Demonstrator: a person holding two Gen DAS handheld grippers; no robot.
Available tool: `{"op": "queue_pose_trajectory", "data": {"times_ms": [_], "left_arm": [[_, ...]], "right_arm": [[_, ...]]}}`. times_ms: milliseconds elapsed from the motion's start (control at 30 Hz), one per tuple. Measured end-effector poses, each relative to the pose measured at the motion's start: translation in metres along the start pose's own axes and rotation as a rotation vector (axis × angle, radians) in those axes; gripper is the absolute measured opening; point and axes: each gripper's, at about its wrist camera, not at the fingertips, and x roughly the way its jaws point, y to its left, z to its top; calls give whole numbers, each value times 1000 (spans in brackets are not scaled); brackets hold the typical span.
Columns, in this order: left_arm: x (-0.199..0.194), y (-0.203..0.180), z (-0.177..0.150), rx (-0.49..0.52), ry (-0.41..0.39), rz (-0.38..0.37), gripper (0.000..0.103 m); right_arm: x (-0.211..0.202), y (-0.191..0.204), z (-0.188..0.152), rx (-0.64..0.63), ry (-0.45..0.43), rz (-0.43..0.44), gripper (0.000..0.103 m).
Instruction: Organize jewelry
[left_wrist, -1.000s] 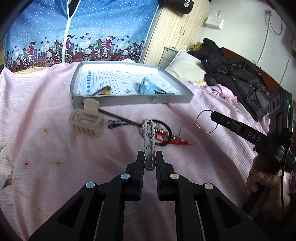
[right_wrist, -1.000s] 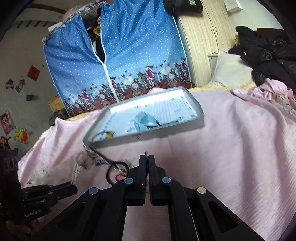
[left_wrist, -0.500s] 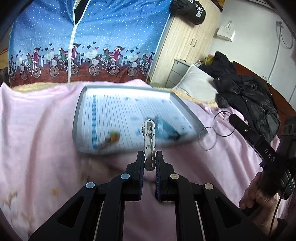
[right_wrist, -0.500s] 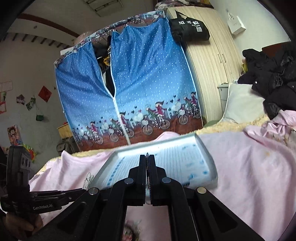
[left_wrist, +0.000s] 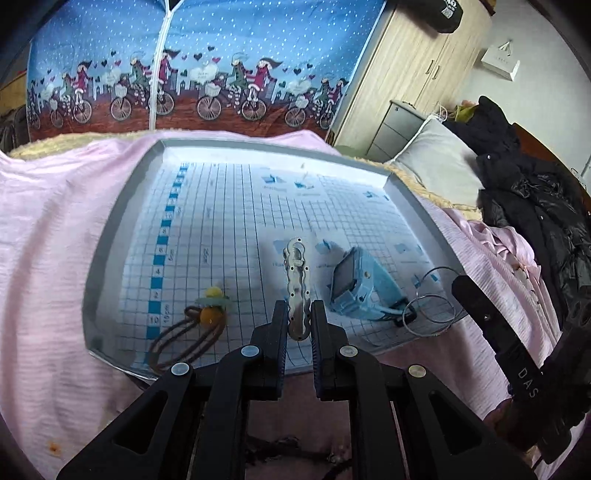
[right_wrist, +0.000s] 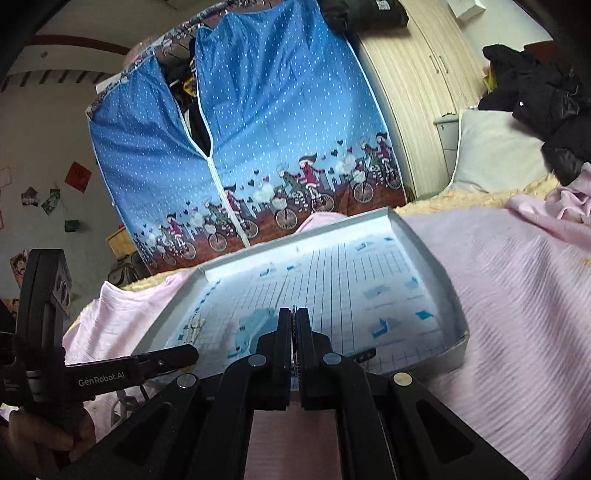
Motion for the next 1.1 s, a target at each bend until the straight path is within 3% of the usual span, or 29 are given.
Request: {"op": "queue_pose_trajectory", "data": {"times_ms": [200,267,367,467,533,600,700,1000,1100], "left_arm": [[2,0,-3,10,29,56,10],[-1,2,-2,-5,26,53,16],[-8,6,1,-40,6,57,42],[-22,9,2,-89,-49,36,57],[-33,11,4,-111,-75,33,67],[-50,13,4,-121,-121,27,88],[-78,15,2,-117,-214,24,101],[-145,15,-28,-93,-390,30,101],[-155,15,-36,-81,-382,44,101]], "right_arm": [[6,1,-4,-2,48,-35,4],[6,0,-4,3,55,-39,10],[6,-2,-5,14,55,-45,31],[4,-3,-3,16,50,-56,46],[1,0,-2,2,43,-75,69],[-6,4,-2,-16,24,-92,86],[-14,11,0,-39,3,-108,101],[-60,51,-4,-169,-78,-145,103],[-71,69,-7,-257,-87,-151,103]]}}
